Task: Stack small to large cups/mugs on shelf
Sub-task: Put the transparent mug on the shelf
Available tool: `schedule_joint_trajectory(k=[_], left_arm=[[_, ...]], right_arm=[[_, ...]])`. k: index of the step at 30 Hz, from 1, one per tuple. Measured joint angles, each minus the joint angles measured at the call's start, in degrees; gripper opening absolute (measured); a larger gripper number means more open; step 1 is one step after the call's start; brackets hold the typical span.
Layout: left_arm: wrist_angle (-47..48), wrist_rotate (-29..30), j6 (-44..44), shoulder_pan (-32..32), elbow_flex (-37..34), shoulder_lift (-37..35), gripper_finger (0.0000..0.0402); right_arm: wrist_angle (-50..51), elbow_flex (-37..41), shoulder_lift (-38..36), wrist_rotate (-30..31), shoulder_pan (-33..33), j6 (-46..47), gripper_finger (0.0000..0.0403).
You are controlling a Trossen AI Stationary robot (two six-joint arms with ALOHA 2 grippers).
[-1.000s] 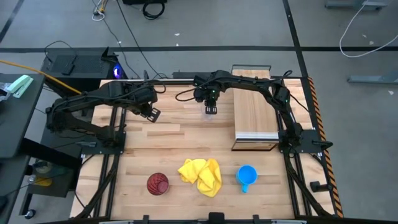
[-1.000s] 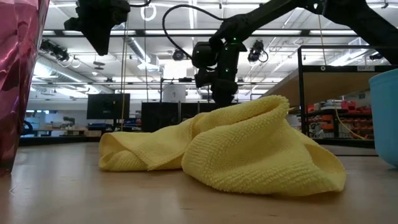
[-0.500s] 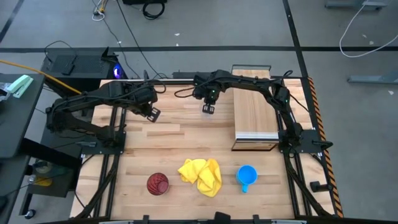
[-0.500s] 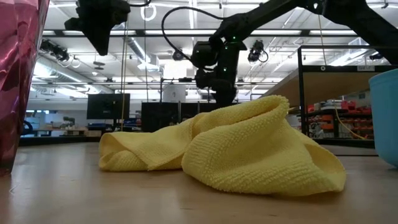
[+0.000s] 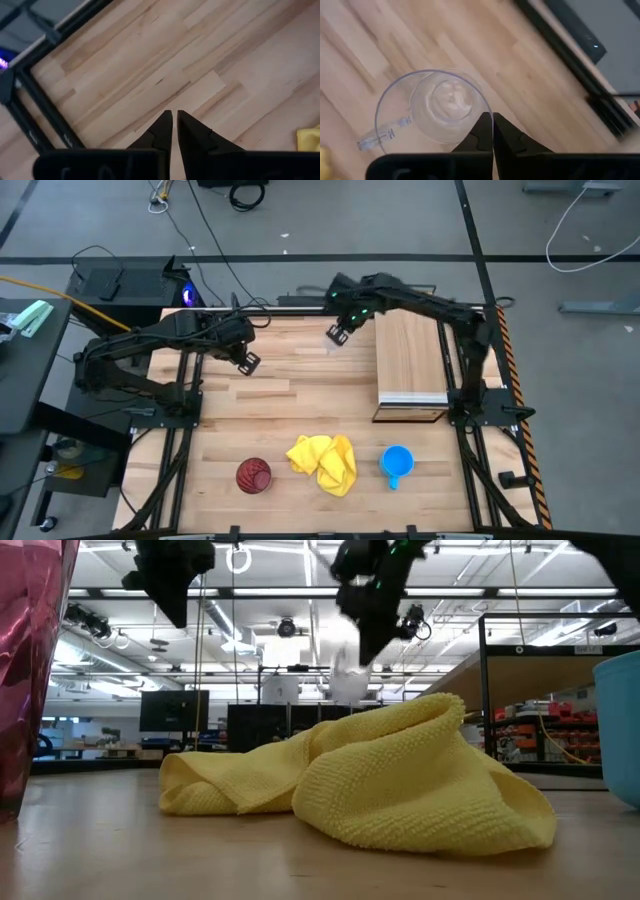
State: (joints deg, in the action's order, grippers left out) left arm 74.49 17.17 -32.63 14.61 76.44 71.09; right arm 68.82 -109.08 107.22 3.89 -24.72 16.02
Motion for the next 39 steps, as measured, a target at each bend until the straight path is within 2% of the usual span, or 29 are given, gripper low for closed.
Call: schedule_joint_trajectory(k=[5, 13, 18, 21, 27, 39], left_arm=[[-2.9, 0.0, 4.3, 1.5, 0.0, 0.0, 0.0024], [-6.0, 0.0, 9.2, 3.7, 0.0, 0.1, 0.0027], [-7.2, 0.0, 10.3, 4.7, 0.0, 0.1, 0.0022], [-7.4, 0.0, 10.8, 5.0, 0.0, 0.1, 0.0017], [-7.5, 0.0, 10.8, 4.9, 0.0, 0.2, 0.0012], [-7.4, 0.0, 10.8, 4.9, 0.0, 0.2, 0.0018]], right_arm=[[5.3, -0.1, -8.1, 3.7, -1.0, 8.4, 0.0001], [20.6, -0.1, -16.7, 7.6, -3.3, 19.2, 0.0], [21.2, 0.0, -20.0, 8.5, -3.4, 23.6, 0.0], [21.2, 0.0, -20.6, 10.6, -5.3, 24.0, 0.0], [21.2, 0.0, -20.1, 10.9, -11.7, 23.2, 0.0], [21.2, 0.1, -17.4, 4.6, -25.3, 19.0, 0.0]])
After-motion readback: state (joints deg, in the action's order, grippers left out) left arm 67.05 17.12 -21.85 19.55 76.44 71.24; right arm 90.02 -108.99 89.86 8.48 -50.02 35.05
